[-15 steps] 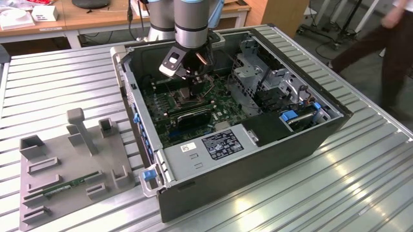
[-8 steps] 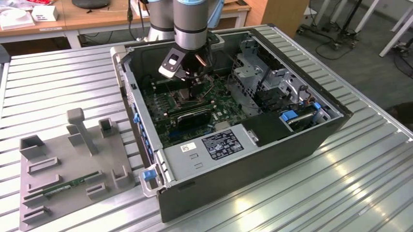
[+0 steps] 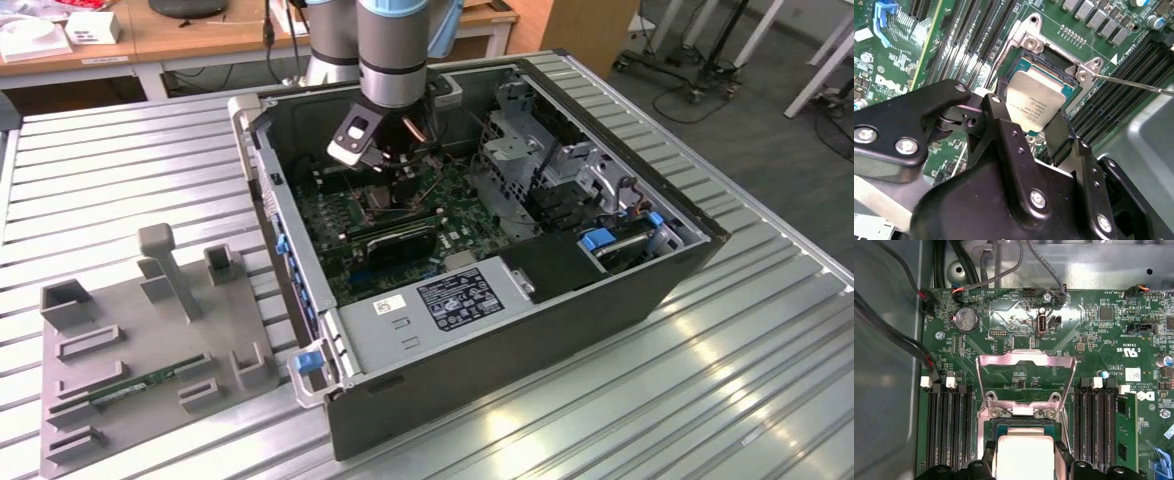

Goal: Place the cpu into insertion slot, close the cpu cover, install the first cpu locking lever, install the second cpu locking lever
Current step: 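Place the cpu into insertion slot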

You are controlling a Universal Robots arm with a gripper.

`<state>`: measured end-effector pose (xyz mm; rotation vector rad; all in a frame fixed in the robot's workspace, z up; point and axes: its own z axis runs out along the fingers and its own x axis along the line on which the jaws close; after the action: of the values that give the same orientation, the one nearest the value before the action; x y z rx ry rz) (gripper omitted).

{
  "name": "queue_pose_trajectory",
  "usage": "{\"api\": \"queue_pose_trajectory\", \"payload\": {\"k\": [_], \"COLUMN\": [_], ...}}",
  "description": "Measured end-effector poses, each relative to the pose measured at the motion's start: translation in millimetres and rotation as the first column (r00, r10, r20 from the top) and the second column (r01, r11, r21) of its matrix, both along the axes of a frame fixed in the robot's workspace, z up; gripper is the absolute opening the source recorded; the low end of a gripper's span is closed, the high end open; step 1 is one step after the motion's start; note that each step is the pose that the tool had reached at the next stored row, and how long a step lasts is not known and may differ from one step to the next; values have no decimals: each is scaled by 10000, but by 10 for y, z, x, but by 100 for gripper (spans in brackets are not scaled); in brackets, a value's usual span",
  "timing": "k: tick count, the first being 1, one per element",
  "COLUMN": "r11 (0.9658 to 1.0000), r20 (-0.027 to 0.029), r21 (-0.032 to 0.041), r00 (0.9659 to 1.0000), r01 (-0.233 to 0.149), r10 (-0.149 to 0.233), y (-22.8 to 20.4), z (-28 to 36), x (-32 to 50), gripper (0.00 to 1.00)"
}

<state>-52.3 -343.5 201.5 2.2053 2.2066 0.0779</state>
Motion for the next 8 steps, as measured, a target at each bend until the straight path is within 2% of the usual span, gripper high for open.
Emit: {"api": "queue_pose_trajectory", "payload": {"k": [8], "r11": [10000], "r20": [0], "r21": [0], "r00": [10000], "r01": [-1], "r10": [1], "y": [0], "z": [-49], "x": [-14], "gripper": [54]}}
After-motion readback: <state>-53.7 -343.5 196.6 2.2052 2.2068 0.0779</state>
